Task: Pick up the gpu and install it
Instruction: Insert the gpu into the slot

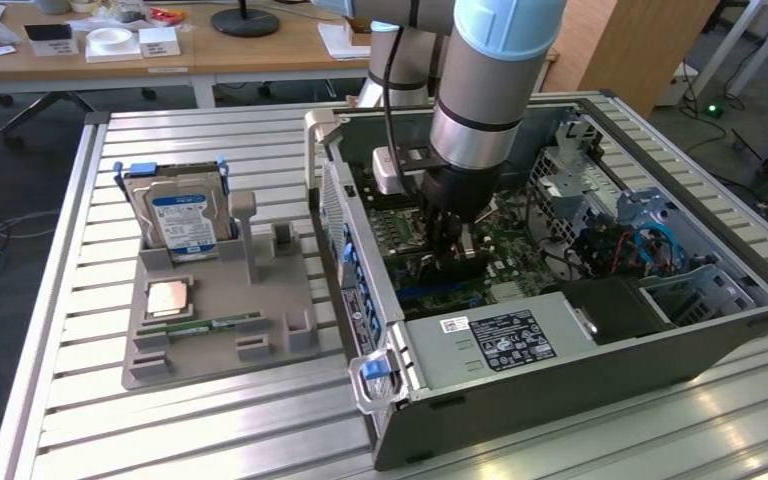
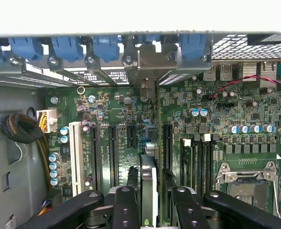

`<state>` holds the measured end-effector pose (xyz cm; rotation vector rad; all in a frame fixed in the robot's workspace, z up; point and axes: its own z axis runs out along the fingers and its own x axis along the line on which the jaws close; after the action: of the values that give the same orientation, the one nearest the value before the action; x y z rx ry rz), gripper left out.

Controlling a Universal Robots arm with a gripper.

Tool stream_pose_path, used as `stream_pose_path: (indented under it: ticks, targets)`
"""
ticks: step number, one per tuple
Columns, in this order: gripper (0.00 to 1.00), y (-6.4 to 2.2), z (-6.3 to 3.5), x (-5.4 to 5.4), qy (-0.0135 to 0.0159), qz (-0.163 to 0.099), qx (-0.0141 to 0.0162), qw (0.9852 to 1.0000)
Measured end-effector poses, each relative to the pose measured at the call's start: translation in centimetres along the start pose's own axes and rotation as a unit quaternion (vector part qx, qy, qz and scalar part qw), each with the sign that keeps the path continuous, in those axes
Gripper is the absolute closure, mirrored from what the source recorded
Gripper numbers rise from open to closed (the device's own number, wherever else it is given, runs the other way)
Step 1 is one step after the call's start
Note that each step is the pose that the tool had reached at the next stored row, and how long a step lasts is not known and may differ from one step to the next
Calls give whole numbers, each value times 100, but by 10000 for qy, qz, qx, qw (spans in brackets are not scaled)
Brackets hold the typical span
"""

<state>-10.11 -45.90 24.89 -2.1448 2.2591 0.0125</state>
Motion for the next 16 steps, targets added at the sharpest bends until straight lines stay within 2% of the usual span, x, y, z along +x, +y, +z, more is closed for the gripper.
stream_pose_path:
  ticks: [4,5,16]
  targets:
    - [68,0,-1,1,4,0,0,10000]
    - [74,0,-1,1,3,0,0,10000]
    - [74,0,1,0,0,0,0,10000]
